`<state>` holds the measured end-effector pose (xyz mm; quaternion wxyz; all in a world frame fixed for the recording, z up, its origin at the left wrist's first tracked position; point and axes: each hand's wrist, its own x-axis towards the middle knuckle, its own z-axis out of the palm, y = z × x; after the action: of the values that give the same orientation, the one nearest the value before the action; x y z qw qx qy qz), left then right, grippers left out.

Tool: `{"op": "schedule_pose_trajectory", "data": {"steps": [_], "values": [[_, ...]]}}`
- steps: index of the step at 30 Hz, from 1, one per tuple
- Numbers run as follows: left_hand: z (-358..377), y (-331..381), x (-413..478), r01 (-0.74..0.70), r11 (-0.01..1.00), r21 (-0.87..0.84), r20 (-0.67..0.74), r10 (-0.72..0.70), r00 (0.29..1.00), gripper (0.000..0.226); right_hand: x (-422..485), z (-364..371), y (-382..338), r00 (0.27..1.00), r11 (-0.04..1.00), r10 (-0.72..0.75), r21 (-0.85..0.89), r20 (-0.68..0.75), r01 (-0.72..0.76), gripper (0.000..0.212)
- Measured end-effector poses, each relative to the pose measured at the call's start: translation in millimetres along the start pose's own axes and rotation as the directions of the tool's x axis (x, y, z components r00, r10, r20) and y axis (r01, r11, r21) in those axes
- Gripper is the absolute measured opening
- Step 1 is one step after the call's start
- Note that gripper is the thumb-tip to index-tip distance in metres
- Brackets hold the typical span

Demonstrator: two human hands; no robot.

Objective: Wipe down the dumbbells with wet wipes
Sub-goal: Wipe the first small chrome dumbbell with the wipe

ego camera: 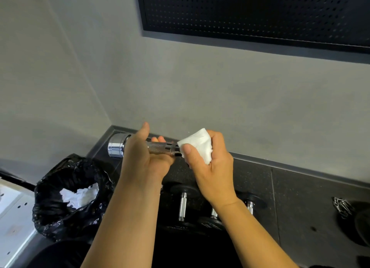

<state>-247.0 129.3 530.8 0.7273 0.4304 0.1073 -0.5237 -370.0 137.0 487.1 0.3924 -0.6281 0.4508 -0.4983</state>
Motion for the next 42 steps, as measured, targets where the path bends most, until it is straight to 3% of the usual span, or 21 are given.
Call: {"op": "schedule_pose_trajectory", "data": {"steps": [3, 5, 8, 11, 14, 17, 20, 23, 25, 28, 31, 36, 39, 42], "values": [[-5, -3, 2, 0.041, 0.998, -0.036, 0.009, -0.041, 0.999, 0.013, 1, 0, 2, 0.999, 0.996, -0.031, -0.084, -0.029, 0.029, 0.034], [-10, -8, 2, 0.050, 0.998, -0.032, 0.058, -0.048, 0.997, 0.012, 4, 0, -2, 0.997, 0.997, 0.073, 0.017, 0.007, -0.073, 0.036], [-11, -10, 3, 0.011, 1.000, -0.023, 0.086, -0.010, 0.996, 0.029, 11, 0, -9, 0.960, 0.944, 0.253, 0.184, 0.121, -0.273, 0.035], [-11, -3, 5, -0.034, 0.999, 0.010, 0.086, 0.033, 0.996, 0.036, 14, 4, -17, 0.899, 0.878, 0.374, 0.223, 0.230, -0.423, 0.043], [-14, 5, 9, -0.052, 0.998, 0.026, 0.074, 0.050, 0.996, 0.034, 17, 5, -25, 0.838, 0.837, 0.406, 0.221, 0.363, -0.501, 0.052], [-14, 12, 12, -0.028, 0.999, -0.040, 0.021, 0.029, 0.999, 0.024, 14, 6, -30, 0.796, 0.737, 0.365, 0.372, 0.483, -0.564, 0.057], [-13, 17, 16, 0.004, 0.995, -0.099, -0.010, -0.005, 1.000, 0.023, 3, 11, -26, 0.824, 0.688, 0.230, 0.512, 0.517, -0.514, 0.048], [-12, 18, 15, 0.053, 0.991, -0.125, -0.035, -0.057, 0.998, 0.017, -3, 14, -27, 0.861, 0.829, 0.122, 0.427, 0.493, -0.362, 0.039], [-12, 19, 12, 0.084, 0.986, -0.147, -0.032, -0.090, 0.995, 0.022, 3, 14, -37, 0.884, 0.910, 0.143, 0.292, 0.446, -0.294, 0.027], [-12, 18, 7, 0.110, 0.984, -0.139, -0.003, -0.111, 0.994, 0.020, 21, 16, -48, 0.901, 0.926, 0.207, 0.221, 0.382, -0.307, 0.027], [-8, 19, 2, 0.098, 0.974, -0.202, 0.006, -0.099, 0.995, 0.014, 24, 17, -52, 0.913, 0.885, 0.227, 0.319, 0.338, -0.339, 0.037], [-4, 15, 1, 0.068, 0.988, -0.138, 0.008, -0.068, 0.998, 0.016, -5, 19, -40, 0.907, 0.795, 0.283, 0.452, 0.313, -0.404, 0.047], [-6, 10, 0, 0.040, 0.996, -0.076, 0.001, -0.040, 0.999, 0.017, -10, 15, -41, 0.924, 0.884, 0.233, 0.331, 0.305, -0.331, 0.044], [-8, 7, 1, 0.064, 0.992, -0.109, 0.011, -0.063, 0.998, 0.012, 8, 8, -54, 0.899, 0.911, 0.302, 0.180, 0.317, -0.370, 0.045]]}}
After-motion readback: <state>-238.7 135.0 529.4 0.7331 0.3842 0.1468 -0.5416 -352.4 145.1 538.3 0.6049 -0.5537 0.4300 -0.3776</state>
